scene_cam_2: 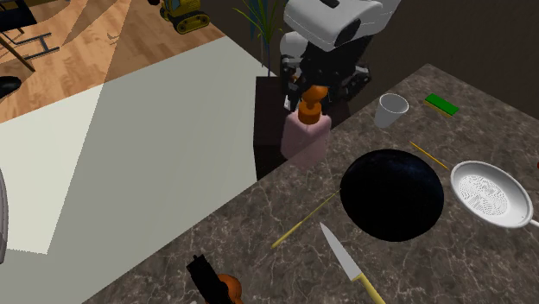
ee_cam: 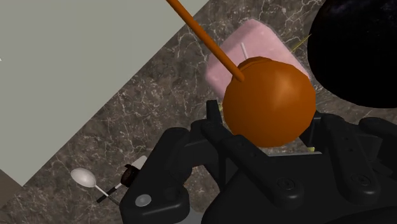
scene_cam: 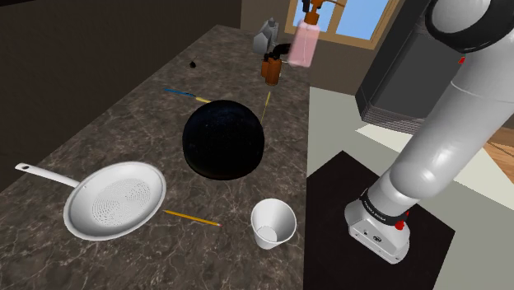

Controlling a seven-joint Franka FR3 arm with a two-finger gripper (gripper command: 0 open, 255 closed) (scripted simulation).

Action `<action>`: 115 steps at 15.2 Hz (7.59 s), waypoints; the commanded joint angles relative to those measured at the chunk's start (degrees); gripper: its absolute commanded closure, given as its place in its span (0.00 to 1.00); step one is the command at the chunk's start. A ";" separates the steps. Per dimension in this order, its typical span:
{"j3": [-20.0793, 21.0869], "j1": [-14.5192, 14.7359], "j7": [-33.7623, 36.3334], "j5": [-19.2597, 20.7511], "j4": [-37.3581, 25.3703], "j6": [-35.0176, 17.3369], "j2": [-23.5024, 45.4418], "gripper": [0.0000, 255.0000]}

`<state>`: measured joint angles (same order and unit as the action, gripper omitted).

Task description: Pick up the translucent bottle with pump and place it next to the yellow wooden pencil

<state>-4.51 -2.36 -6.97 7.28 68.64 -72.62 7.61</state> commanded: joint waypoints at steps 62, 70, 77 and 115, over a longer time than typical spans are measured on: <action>29.00 24.90 55.65 -7.81 33.60 -16.90 -12.47 1.00; 29.07 24.97 55.70 -7.91 39.95 -23.09 -12.65 1.00; 29.22 25.06 55.96 -7.73 44.76 -28.43 -12.08 1.00; 29.56 25.22 56.77 -6.97 45.81 -31.30 -10.06 0.00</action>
<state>25.05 22.85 49.80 0.31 114.46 -103.93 -2.45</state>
